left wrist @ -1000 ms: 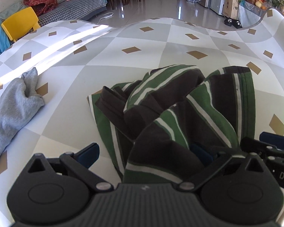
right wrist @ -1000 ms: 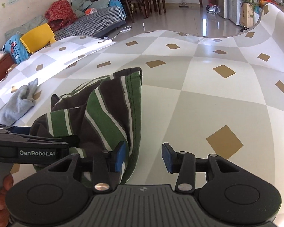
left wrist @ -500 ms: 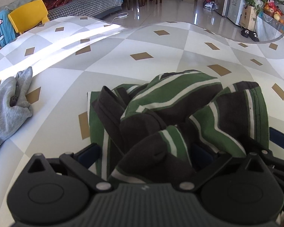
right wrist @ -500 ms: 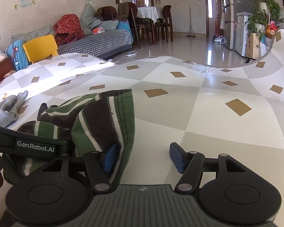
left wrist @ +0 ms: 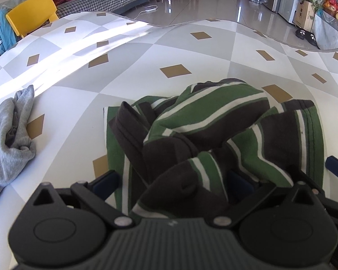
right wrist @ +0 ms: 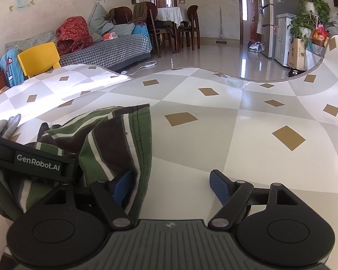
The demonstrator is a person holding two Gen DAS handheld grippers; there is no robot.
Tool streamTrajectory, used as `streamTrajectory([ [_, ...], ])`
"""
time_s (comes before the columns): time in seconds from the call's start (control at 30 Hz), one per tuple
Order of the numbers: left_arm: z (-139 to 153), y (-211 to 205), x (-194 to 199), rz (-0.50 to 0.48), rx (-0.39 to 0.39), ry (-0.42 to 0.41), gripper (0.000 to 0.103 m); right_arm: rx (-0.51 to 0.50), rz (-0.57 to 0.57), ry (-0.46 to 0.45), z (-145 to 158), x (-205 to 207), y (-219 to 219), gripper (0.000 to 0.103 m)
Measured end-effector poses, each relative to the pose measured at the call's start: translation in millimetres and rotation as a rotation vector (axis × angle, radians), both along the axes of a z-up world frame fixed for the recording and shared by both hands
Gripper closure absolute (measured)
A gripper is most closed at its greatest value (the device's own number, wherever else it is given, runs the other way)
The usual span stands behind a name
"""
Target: Fold clothes
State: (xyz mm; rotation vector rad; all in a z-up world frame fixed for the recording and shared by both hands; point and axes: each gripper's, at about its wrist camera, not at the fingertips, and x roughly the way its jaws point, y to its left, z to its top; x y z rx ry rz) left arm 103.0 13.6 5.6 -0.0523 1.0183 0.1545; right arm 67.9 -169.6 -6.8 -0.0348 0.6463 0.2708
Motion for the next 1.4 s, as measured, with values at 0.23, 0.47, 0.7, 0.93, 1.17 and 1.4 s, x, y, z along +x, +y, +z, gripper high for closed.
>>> streamTrajectory([
  [0.23, -0.6, 17.6, -18.7, 0.018, -0.076, 0.011, 0.000, -0.030, 0.017, 0.004, -1.6, 0.8, 6.0, 0.019],
  [0.47, 12.0, 18.9, -39.5, -0.034, -0.042, -0.034, 0.000, -0.051, 0.025, 0.006, -3.2, 1.4, 9.5, 0.016],
  [0.7, 17.1, 22.4, -56.4, -0.058, -0.052, -0.050, 0.005, -0.061, 0.037, 0.010, -4.3, 2.1, 11.0, 0.011],
  [0.93, 15.6, 34.2, -58.8, -0.015, -0.118, -0.024, 0.005, -0.066, 0.048, 0.015, -4.8, 2.2, 12.6, 0.008],
  [1.17, 16.6, 26.5, -62.9, 0.011, -0.097, -0.017, 0.005, -0.069, 0.050, 0.016, -5.0, 2.2, 13.8, 0.007],
  [1.4, 17.9, 23.5, -64.6, 0.037, -0.091, -0.023, 0.005, -0.068, 0.050, 0.016, -4.9, 2.2, 13.7, 0.007],
])
